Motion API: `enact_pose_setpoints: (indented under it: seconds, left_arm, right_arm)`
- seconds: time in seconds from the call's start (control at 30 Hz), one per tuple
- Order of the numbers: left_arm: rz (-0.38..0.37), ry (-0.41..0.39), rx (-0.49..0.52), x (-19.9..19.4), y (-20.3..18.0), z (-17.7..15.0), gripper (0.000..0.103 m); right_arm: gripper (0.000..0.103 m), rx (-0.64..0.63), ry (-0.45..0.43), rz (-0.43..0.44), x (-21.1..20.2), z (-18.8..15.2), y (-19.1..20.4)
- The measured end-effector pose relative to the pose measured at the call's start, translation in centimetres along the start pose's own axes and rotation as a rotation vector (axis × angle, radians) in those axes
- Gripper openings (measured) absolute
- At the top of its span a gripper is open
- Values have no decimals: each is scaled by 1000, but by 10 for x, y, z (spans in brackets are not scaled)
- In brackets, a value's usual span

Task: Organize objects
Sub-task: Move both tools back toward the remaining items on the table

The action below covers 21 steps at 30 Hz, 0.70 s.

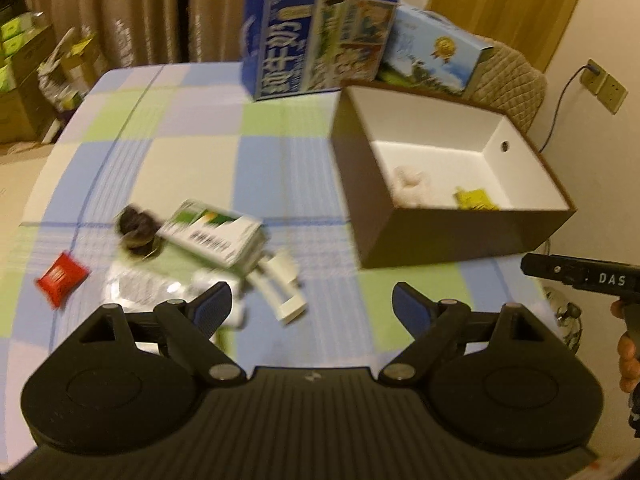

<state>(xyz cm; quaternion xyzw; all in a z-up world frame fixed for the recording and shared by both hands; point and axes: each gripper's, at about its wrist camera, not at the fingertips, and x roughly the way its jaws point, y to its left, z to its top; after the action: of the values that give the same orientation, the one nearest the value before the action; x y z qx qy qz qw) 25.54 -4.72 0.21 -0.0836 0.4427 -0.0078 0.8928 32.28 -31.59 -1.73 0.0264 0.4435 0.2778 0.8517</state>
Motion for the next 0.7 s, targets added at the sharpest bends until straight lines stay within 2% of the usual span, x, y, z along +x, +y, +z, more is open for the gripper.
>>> enact_pose_setpoints:
  seconds: [0.43,0.7]
  left_arm:
    - [50,46,-26,-13,86,-45,85]
    - [37,40,9,-4,126,-54,85]
  right_arm:
    - [65,-59,94,23,31,-43,76]
    - [65,-36,123,-15,43,-58,94]
